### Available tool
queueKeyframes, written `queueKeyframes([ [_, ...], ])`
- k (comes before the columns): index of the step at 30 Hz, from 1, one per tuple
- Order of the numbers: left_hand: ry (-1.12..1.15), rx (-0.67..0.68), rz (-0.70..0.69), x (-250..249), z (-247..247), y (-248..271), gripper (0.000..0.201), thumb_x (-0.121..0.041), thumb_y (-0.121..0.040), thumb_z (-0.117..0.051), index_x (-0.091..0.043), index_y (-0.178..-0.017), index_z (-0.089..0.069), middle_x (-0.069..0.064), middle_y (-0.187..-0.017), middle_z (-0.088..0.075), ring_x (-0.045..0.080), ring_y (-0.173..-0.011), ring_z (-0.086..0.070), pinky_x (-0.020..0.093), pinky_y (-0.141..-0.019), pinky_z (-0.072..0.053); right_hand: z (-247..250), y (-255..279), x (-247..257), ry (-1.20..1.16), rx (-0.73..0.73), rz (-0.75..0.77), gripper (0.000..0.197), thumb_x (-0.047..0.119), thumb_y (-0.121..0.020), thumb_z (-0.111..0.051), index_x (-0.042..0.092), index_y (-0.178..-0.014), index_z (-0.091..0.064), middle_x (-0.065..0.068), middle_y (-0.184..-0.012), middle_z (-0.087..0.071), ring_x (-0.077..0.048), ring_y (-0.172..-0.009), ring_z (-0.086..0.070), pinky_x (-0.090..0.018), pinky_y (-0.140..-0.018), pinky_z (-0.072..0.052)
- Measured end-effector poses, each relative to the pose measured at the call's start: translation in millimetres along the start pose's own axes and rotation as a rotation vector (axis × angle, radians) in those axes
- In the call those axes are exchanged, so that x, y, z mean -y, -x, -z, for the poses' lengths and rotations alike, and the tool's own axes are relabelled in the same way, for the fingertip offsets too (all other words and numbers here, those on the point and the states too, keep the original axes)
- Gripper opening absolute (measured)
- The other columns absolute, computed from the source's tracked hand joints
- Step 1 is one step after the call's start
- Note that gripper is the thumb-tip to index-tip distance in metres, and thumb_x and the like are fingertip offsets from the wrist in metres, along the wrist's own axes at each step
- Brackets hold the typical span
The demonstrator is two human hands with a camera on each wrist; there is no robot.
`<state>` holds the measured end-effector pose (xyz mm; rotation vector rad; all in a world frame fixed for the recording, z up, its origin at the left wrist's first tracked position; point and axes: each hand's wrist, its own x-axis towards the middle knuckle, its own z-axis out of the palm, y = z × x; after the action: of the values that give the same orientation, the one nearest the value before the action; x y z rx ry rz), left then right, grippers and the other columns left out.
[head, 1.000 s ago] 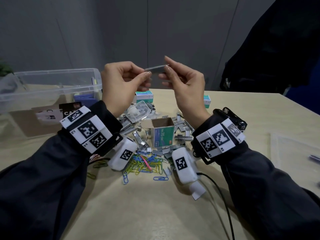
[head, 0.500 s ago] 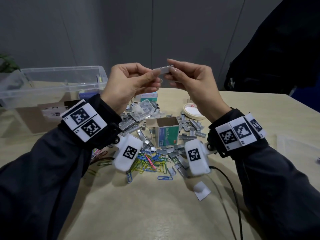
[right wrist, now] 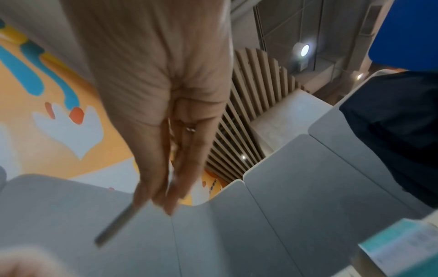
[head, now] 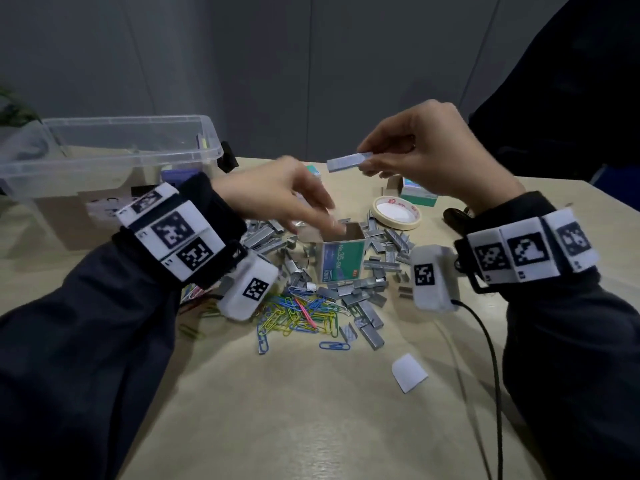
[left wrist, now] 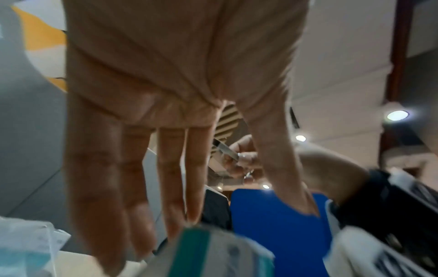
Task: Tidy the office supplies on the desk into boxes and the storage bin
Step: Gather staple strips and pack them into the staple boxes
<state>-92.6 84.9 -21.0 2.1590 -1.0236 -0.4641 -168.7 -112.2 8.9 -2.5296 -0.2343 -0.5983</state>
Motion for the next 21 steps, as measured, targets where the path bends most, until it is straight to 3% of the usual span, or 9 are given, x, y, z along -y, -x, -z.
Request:
queueKeyframes([
  [3,-0.205,0.027,-0.060,-0.7,-13.3,-1.9,0.047,-0.037,-0.062,-0.087,-0.019,-0.104,-0.074,-0.011,-0.090,-0.073,0.013,-0.075,-0.069,0.031,-0.073,-0.058,16.3,3.4,9.0,0.136,0.092,-0.024,0.012,0.020,-0.076,-0.083,0.020,-0.086,-0.076,0.001,-0.075,-0.072,-0.003,-0.062,-0.068,-0.015,-0.063,-0.054],
  [8,-0.238,-0.084,-0.125,0.9,-22.6,-3.2,0.040,-0.027,-0.055,-0.093,-0.014,-0.087,-0.074,-0.009,-0.068,-0.068,0.015,-0.061,-0.067,0.017,-0.054,-0.048,19.1,13.0,25.5,0.350,0.259,0.010,0.013,0.023,-0.070,-0.087,0.026,-0.081,-0.079,0.010,-0.068,-0.070,0.004,-0.064,-0.062,-0.007,-0.057,-0.044],
  [10,-0.214,-0.076,-0.139,-0.2,-23.1,-0.9,0.042,-0.028,-0.051,-0.094,-0.010,-0.082,-0.072,-0.005,-0.064,-0.069,0.015,-0.058,-0.068,0.014,-0.052,-0.045,19.0,17.3,31.0,0.383,0.289,0.005,0.015,0.022,-0.068,-0.088,0.027,-0.079,-0.079,0.012,-0.068,-0.069,0.004,-0.064,-0.062,-0.013,-0.060,-0.049],
  [13,-0.266,-0.096,-0.162,-2.2,-24.9,1.4,0.044,-0.031,-0.047,-0.095,-0.010,-0.078,-0.072,-0.008,-0.059,-0.066,0.002,-0.053,-0.061,0.008,-0.051,-0.038,21.1,21.0,37.1,0.371,0.288,-0.030,0.017,0.018,-0.066,-0.089,0.027,-0.075,-0.078,0.016,-0.060,-0.066,0.000,-0.064,-0.065,-0.033,-0.069,-0.056],
  [16,-0.276,-0.089,-0.154,-3.5,-25.7,2.1,0.045,-0.029,-0.046,-0.096,-0.007,-0.076,-0.070,-0.005,-0.056,-0.065,0.001,-0.051,-0.060,0.021,-0.053,-0.048,18.1,20.3,41.6,0.385,0.315,-0.043,0.019,0.019,-0.063,-0.091,0.028,-0.069,-0.076,0.019,-0.055,-0.064,0.000,-0.063,-0.065,-0.035,-0.069,-0.057],
  [18,-0.279,-0.072,-0.150,-3.7,-26.4,2.8,0.046,-0.028,-0.047,-0.096,-0.006,-0.075,-0.068,0.000,-0.058,-0.067,0.011,-0.054,-0.066,0.030,-0.055,-0.052,13.3,19.9,43.3,0.412,0.349,-0.055,0.020,0.020,-0.060,-0.091,0.028,-0.067,-0.075,0.018,-0.056,-0.065,0.000,-0.062,-0.065,-0.036,-0.069,-0.057],
  [21,-0.277,-0.068,-0.145,-3.5,-27.2,2.5,0.045,-0.031,-0.047,-0.096,-0.009,-0.073,-0.067,-0.003,-0.056,-0.066,0.011,-0.053,-0.065,0.026,-0.053,-0.051,5.0,20.2,43.7,0.476,0.377,-0.077,0.021,0.024,-0.059,-0.092,0.029,-0.067,-0.073,0.016,-0.059,-0.065,-0.004,-0.066,-0.065,-0.034,-0.067,-0.056],
])
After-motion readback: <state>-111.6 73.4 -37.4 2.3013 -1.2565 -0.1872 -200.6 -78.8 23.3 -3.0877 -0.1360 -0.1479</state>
